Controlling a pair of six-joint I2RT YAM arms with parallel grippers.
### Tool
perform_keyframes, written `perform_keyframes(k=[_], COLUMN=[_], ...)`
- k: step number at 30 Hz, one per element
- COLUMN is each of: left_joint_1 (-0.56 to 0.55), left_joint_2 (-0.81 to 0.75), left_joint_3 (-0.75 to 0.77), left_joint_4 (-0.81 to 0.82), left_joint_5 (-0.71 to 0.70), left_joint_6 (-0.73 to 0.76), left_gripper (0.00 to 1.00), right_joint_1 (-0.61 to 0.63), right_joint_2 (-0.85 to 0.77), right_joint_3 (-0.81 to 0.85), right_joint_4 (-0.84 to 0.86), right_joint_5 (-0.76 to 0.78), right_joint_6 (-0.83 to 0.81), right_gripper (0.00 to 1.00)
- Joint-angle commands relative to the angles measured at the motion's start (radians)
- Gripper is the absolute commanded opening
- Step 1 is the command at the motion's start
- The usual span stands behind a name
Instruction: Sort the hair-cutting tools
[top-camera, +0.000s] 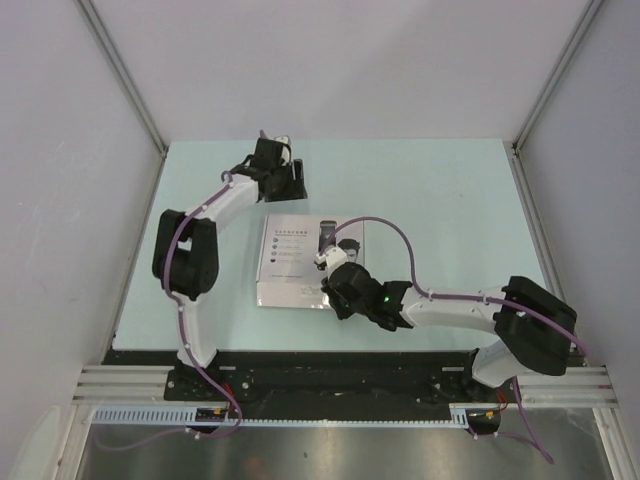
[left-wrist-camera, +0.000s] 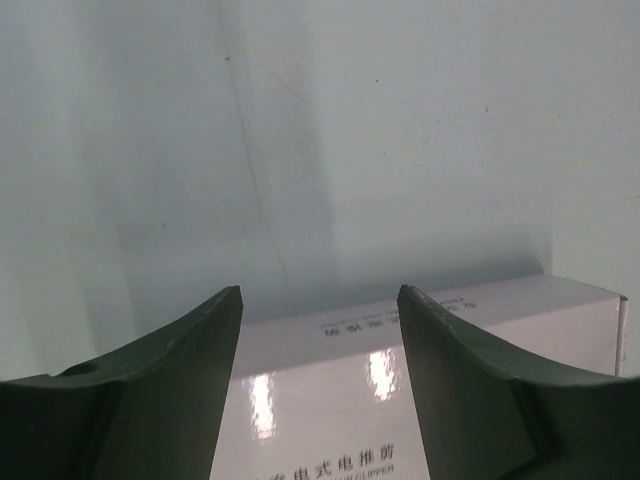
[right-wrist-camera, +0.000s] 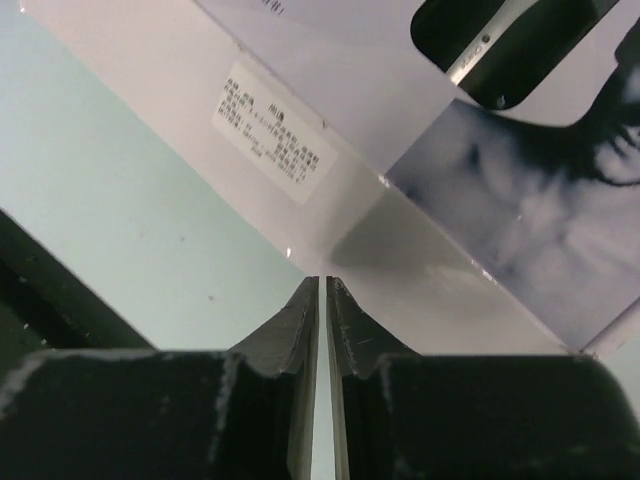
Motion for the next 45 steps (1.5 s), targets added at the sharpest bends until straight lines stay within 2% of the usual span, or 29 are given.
perform_keyframes(k=[1,5,8,15,26,35,37,45], left_joint_1=[0.005,0.005,0.002,-0.02,-0.061,-0.074,-0.069,-0.067], left_joint_2=[0.085,0.189,0.22,0.243,0.249,0.194,0.168,0.093], left_joint_3=[0.131,0.211,0.219,0.144,0.087,-0.025,-0.05,-0.168], left_joint_4=[0.034,0.036,0.034,0.034,0.034,0.036,0.034,0.034], left_joint_5=[0.107,0.222,0.256,0.305,0.385,0.355,0.322,0.336], left_joint_6=[0.023,0.033,0.042,0.098,0.151,0.159,0.133,0.041], left_gripper=[0.69,0.68,0.66,0.63,0.55,0.5,0.49,0.47], right_joint_1=[0.003,0.017,0.02,-0.006,-0.049,-0.121,-0.143,-0.25], right_joint_2=[0.049,0.112,0.159,0.216,0.253,0.273,0.27,0.23], right_joint_3=[0.008,0.009,0.009,0.011,0.012,0.012,0.011,-0.006], right_joint_4=[0.154,0.231,0.28,0.344,0.381,0.366,0.366,0.337], right_joint_5=[0.088,0.097,0.134,0.243,0.306,0.331,0.331,0.306], right_joint_6=[-0.048,-0.078,-0.1,-0.084,-0.035,0.006,0.011,0.058], right_gripper=[0.11,0.11,0.11,0.11,0.11,0.12,0.12,0.13])
